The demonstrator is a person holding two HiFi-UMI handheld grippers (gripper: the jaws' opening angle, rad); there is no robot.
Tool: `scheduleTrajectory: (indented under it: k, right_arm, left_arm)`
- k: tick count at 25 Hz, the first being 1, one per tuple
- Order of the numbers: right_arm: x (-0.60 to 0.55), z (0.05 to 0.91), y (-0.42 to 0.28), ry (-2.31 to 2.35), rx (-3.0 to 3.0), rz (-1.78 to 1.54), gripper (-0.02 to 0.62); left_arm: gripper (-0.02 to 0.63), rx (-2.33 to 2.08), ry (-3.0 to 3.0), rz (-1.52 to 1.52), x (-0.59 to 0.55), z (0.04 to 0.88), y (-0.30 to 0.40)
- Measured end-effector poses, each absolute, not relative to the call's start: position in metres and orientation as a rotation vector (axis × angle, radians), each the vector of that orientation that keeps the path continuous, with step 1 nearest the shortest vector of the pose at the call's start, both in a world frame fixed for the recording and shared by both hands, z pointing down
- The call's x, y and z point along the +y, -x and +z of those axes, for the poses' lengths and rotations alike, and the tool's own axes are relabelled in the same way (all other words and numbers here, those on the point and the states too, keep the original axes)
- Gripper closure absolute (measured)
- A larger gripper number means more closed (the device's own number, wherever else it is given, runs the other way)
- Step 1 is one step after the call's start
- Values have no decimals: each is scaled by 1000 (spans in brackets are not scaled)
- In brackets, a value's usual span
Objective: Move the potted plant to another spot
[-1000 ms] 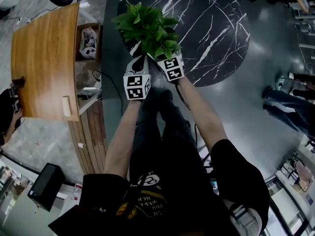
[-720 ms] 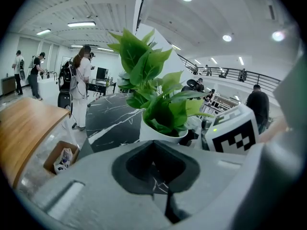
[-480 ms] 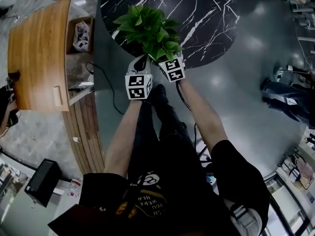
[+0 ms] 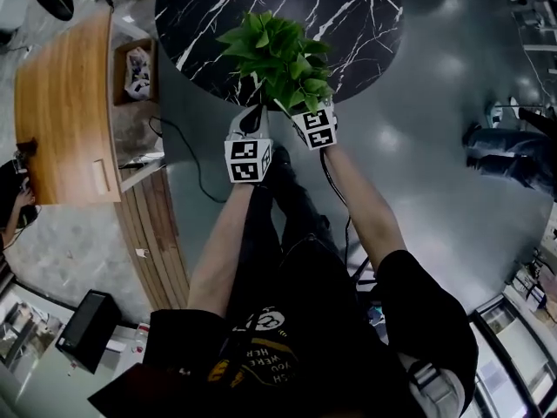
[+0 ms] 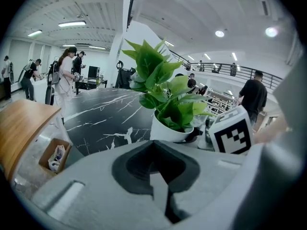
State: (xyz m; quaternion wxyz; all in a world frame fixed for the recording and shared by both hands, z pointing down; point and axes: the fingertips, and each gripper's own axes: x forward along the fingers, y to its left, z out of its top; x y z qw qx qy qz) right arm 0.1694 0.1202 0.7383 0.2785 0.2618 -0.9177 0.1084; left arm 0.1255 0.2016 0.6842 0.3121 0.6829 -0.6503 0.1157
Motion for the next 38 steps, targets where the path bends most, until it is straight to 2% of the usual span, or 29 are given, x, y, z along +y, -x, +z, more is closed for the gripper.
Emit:
scheduleTrajectory:
  k: [12,14,16,19,22,28,33,38]
  right_arm:
    - [127,749,-197,-817,-2408,285,121]
    - [135,750,-209,-849,-2374,320,141]
    - [150,745,-226,-896,-2352,390,203]
    - [179,713,-251,-963,-2336,502,452]
    - [215,656,-269,-1001,-2359,560,591]
    - [248,542,-277,-1047,-2468,552,592]
    - [247,501,-251,-965,-2563,509,592]
    - [242,483,-254,-983,-2599,472,593]
  left_arm:
    - [601,-1660,-1860,376,215,686,-123]
    - [602,-1647,-1874,380,217,683,-123]
    - [602,-1634,-1885,376,222,677,-126]
    - [601,-1645,-1920,367,229,650,-134]
    - [601,-1652,-1983,370,248,608,-151]
    - [601,-1637,-2141,300,260,519,-186]
    - [601,-1654,-2203,324,245,478,-186]
    - [601,-1640,-2256,297,244,460,-201]
